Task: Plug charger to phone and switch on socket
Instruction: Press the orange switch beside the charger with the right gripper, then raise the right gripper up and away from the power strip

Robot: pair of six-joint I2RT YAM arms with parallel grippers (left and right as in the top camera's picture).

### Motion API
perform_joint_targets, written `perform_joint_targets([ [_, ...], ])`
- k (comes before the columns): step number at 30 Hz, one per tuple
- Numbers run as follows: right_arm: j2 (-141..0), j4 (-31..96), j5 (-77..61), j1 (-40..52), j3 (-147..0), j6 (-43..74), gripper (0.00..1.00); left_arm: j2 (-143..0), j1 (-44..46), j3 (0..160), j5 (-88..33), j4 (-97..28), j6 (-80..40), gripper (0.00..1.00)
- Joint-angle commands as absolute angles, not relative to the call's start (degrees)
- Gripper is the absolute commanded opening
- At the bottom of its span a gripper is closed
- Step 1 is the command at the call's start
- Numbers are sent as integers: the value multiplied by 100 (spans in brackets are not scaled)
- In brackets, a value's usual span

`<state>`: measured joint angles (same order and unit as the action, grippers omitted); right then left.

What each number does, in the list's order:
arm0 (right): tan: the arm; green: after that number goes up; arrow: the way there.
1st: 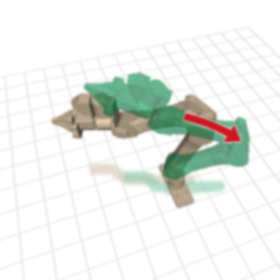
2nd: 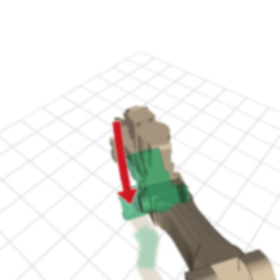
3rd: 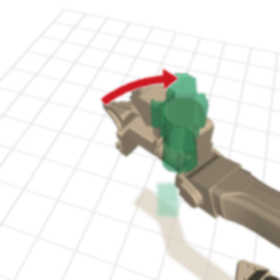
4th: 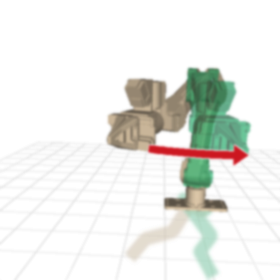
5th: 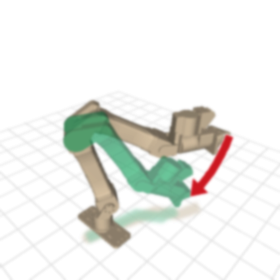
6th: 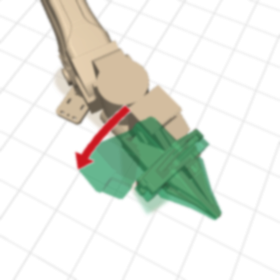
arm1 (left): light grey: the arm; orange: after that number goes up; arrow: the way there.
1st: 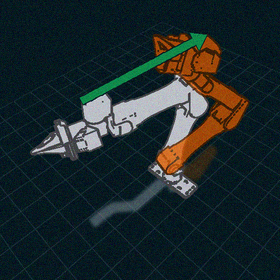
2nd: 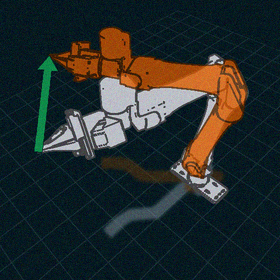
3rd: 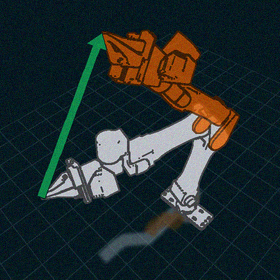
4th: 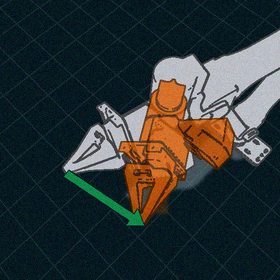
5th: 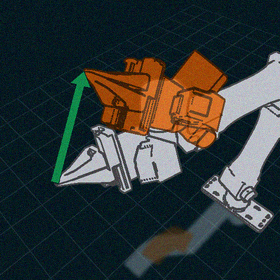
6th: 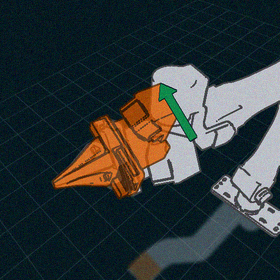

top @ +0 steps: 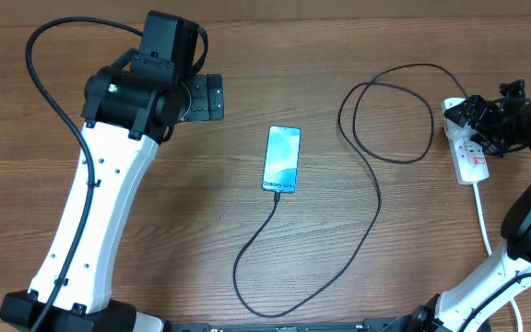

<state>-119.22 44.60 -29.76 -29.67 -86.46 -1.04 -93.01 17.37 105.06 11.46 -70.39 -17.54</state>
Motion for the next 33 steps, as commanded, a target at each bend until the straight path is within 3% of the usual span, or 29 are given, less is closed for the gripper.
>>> perform_joint_targets([
  [1,-12346,4545,-3282,-2860,-8514,-47,95,-9251,1726,10624,1260,-7048,-1649,100],
  [17,-11972,4639,-2541,-3094,-8632,322,95,-9251,1726,10624,1260,-7048,-1649,100],
  [33,-10477,5083,-1994,-3076,-8827,478,95,-9251,1726,10624,1260,-7048,-1649,100],
])
